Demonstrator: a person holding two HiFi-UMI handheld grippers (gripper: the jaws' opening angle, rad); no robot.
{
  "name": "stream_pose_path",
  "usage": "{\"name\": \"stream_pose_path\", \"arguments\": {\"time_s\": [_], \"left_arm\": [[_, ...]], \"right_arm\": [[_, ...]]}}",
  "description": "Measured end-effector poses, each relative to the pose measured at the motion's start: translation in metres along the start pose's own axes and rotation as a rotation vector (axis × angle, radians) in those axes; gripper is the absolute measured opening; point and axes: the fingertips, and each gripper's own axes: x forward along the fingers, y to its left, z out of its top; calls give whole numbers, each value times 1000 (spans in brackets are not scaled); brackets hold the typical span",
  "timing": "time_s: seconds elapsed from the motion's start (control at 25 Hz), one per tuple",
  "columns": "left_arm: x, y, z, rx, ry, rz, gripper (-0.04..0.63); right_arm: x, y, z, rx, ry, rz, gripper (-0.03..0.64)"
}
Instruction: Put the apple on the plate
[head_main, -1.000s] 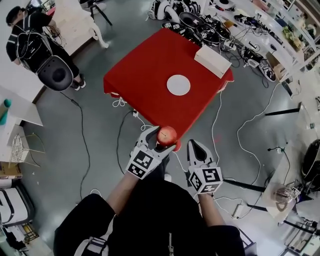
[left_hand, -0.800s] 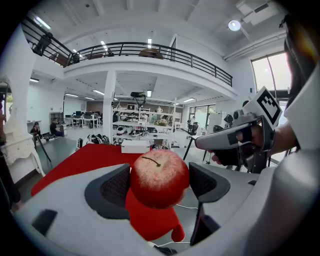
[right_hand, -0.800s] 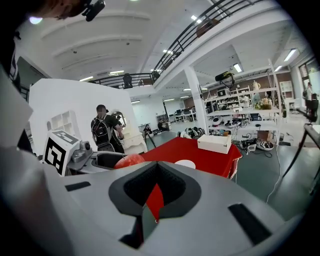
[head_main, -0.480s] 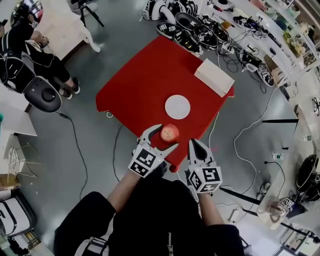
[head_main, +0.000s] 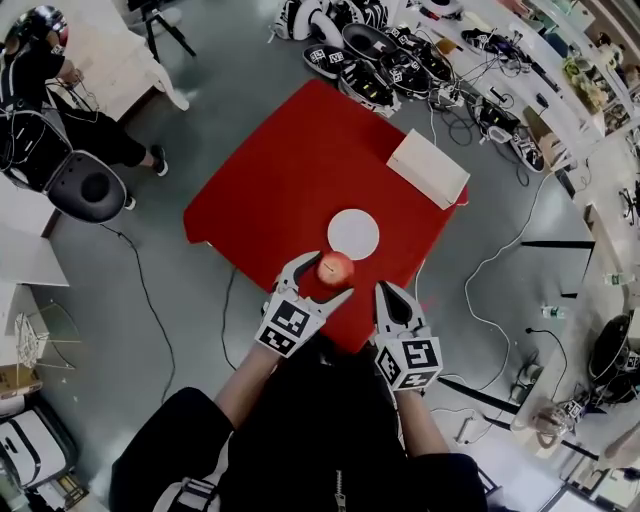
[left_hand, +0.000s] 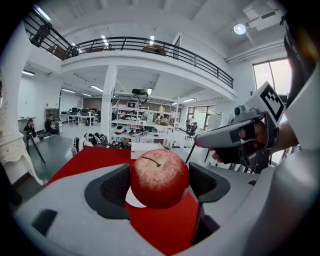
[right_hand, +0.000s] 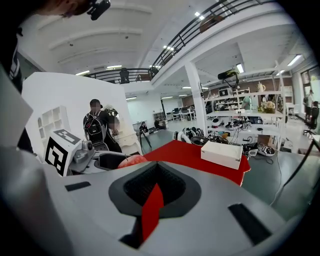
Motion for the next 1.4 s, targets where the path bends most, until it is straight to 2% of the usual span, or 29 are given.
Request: {"name": "stream_pose_path", "arguments": {"time_s": [0.36, 0.84, 1.2, 1.4], "left_arm": [[19, 9, 3, -7, 11, 7, 370], [56, 23, 4, 40, 65, 38, 370], [116, 50, -36, 27, 102, 109, 370], [155, 72, -68, 7, 161, 145, 370]], "right_arm": [[17, -11, 4, -1, 29, 16, 9], [25, -37, 8, 8, 58, 39, 9], [28, -65, -9, 31, 101, 22, 9], [27, -83, -15, 53, 126, -4, 9]]}}
